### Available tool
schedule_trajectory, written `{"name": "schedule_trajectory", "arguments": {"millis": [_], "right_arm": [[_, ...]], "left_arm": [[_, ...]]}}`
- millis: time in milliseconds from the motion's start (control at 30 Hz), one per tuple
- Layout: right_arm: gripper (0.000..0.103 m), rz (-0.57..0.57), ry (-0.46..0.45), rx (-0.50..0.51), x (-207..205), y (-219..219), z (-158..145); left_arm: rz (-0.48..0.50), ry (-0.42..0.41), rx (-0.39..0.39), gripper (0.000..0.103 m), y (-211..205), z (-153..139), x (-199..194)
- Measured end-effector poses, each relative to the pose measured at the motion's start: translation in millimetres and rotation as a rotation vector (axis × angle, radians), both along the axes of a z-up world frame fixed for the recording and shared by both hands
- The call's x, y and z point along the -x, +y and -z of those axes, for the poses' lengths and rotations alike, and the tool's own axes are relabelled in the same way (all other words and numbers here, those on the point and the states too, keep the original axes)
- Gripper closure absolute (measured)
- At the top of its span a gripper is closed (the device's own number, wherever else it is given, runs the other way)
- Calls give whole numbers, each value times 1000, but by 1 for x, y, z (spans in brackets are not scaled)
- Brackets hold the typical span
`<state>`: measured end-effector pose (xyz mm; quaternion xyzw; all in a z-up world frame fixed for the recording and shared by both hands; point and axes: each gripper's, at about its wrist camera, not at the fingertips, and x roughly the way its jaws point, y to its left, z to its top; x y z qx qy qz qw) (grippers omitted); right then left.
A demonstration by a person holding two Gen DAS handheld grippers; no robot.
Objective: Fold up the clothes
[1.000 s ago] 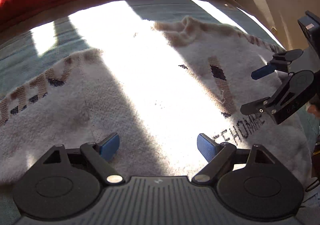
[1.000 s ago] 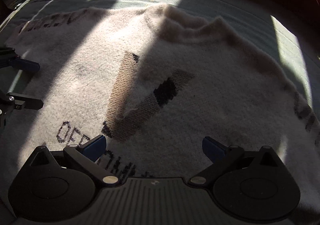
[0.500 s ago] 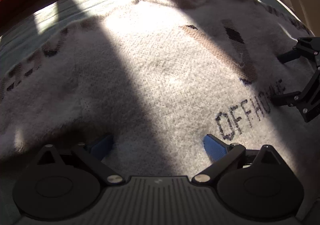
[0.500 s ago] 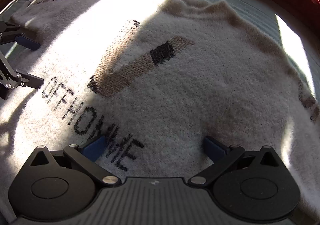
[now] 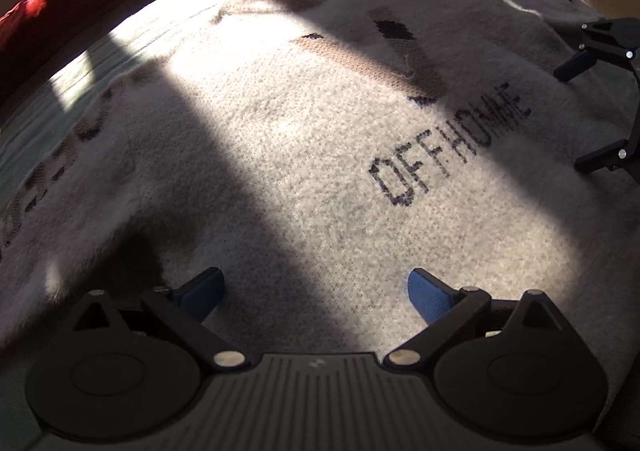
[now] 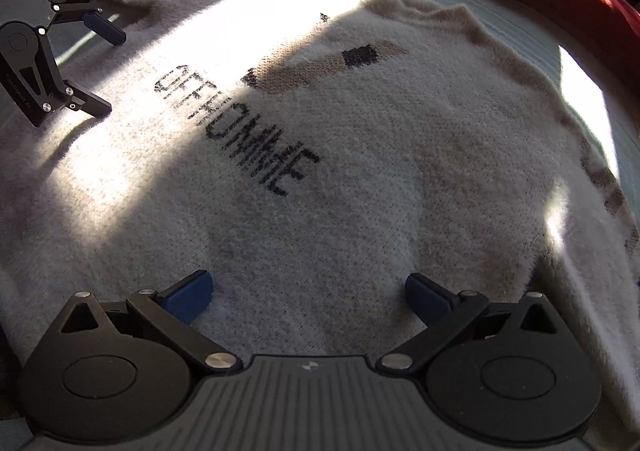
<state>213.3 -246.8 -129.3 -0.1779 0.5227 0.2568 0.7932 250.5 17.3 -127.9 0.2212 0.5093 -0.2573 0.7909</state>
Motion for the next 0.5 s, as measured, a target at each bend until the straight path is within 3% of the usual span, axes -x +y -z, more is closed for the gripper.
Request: {"name": "schedule_trajectory", "arguments": {"millis": [100,167,500], "right_arm": [[0,-124,-1,14,31,-5,2],[0,-189,5,34,50,-8,5],[0,-260,29,97,81,-22,11]], "left_arm": [[158,-42,-26,5,-4,-2,31],[209,-28,-33,5,-5,0,44],[188,93,-45,5,25,2,79]]}}
